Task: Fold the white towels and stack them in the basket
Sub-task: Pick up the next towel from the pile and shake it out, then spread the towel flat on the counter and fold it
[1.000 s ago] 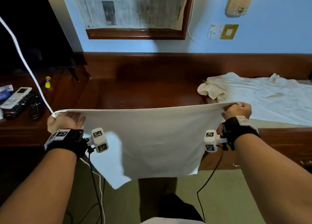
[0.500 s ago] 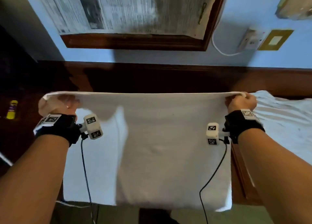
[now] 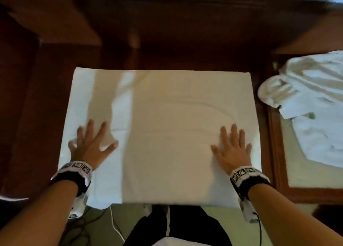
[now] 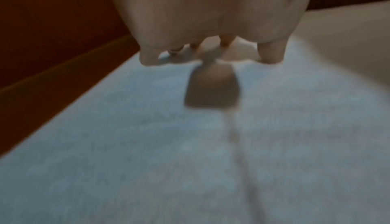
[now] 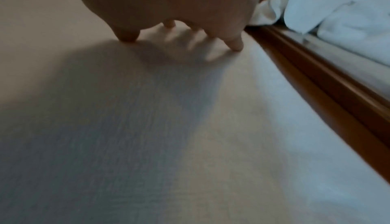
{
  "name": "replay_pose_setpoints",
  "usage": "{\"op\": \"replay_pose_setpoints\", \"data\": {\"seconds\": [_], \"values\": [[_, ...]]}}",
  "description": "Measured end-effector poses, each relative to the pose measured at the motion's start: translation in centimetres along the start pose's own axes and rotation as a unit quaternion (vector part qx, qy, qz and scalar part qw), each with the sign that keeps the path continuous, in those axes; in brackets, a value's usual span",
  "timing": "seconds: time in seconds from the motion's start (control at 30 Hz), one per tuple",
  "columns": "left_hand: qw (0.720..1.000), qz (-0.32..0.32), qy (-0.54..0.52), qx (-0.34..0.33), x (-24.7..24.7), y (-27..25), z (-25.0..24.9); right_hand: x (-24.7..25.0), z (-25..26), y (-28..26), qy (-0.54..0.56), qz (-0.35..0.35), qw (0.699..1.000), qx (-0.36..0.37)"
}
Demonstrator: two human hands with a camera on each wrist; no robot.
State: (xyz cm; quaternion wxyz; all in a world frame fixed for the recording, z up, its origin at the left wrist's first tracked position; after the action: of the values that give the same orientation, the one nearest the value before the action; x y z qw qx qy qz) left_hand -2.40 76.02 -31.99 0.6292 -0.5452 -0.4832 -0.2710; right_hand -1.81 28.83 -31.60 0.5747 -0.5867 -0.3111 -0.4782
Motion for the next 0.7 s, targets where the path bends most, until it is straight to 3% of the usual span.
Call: {"op": "replay_pose_setpoints", "data": {"seconds": [0.13, 0.3, 0.4, 0.53, 0.63, 0.7], "values": [[1.0, 0.008, 0.022, -0.009, 0.5, 1.4, 0.1, 0.1, 0.3, 0.5, -0.029, 0.001, 0.999, 0.018], [0.999, -0.024, 0.011, -0.041, 3.7, 8.5, -1.7, 1.8, 1.6, 6.9, -0.031, -0.02, 0.999, 0.023], [0.996, -0.051, -0.032, -0.072, 5.3, 10.1, -2.8, 3.1, 2.3, 9.8, 0.004, -0.029, 1.0, 0.004], [0.996, -0.035, -0.011, -0.082, 3.3, 4.5, -2.8, 2.2, 2.3, 5.0, -0.002, -0.045, 0.999, -0.008], [0.999, 0.006, 0.015, -0.045, 0.4, -0.9, -1.4, 0.3, 1.3, -1.1, -0.013, 0.021, 1.0, 0.004], [0.999, 0.022, 0.02, -0.02, -0.4, -1.7, -1.0, -0.1, 0.5, -1.6, -0.019, 0.048, 0.999, 0.011]]}}
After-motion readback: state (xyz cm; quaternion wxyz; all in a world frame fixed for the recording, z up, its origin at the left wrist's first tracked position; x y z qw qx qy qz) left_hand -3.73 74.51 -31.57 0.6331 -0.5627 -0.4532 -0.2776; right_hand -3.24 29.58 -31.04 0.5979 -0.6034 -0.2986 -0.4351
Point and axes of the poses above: each hand's wrist, its own y-axis towards the middle knuckle, its own x-axis out of the back of the hand, z = x × y, the point moved 3 cm from there along y, towards the middle knuckle, and after that the axes turned 14 degrees about -z, right-handed, at the moved point
